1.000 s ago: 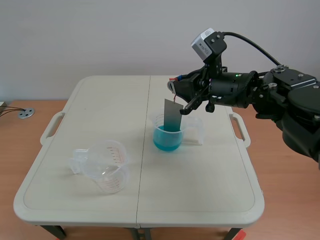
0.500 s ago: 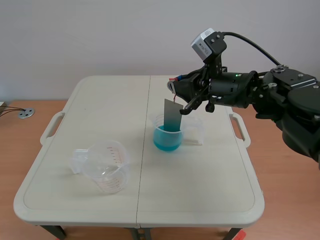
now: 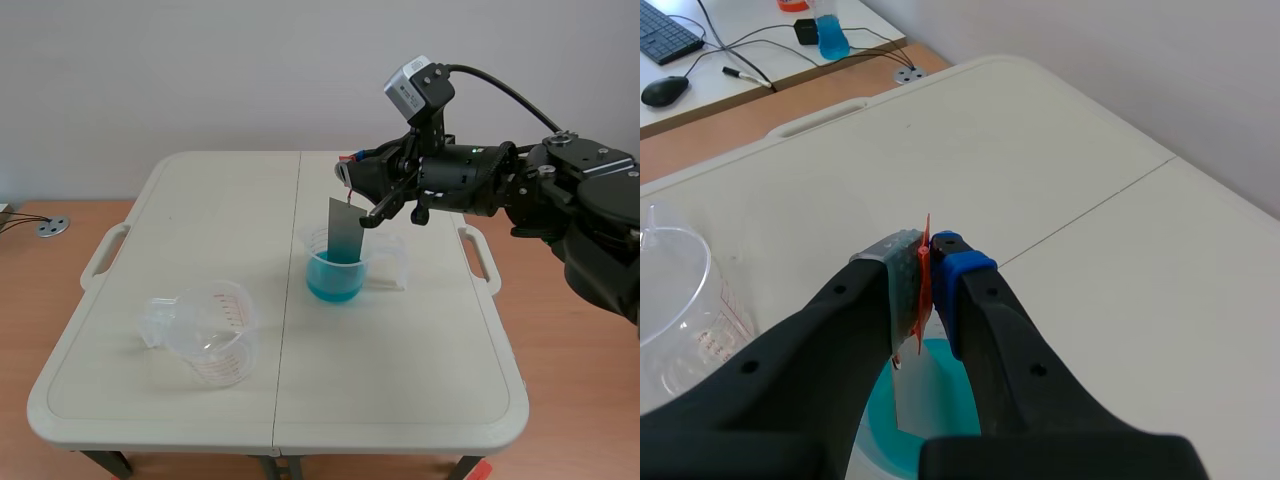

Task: Hold the metal plate by the orange handle, dip it into the blue solution, take it out and point at it, then put the plate back in the beaker on the left.
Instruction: 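Hold the plate still in the solution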

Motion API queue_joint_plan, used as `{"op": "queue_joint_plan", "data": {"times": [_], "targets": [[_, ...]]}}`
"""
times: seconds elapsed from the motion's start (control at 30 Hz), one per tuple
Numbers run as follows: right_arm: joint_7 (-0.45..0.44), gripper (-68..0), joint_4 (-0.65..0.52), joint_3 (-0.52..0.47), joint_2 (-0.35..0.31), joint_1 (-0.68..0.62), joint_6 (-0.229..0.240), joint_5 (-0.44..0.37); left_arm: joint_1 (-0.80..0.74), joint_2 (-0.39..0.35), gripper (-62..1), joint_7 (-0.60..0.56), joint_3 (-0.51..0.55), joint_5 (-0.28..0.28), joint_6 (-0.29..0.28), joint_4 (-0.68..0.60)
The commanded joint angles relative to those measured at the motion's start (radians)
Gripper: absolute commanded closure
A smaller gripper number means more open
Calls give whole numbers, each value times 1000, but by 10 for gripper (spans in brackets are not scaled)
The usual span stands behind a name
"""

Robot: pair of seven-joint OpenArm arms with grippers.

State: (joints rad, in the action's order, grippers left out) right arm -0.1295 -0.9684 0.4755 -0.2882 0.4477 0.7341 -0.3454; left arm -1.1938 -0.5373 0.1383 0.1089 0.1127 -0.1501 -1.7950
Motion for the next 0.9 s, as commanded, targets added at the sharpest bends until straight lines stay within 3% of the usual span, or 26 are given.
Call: {"op": "queue_joint_plan", "data": {"times": [0.0,0.3,0.87], "targets": [[0,-15,-18,-3,-5,7,11,-6,0,5,-19,-10,-8,3,-2,-5],[12,-15,-35,-6,-11,7,11,-34,0,5,-19,-10,-10,3,-2,-5],[103,-15,-171,-6,-61,7,11,-173,0,5,-19,-10,-10,3,-2,-5]]}}
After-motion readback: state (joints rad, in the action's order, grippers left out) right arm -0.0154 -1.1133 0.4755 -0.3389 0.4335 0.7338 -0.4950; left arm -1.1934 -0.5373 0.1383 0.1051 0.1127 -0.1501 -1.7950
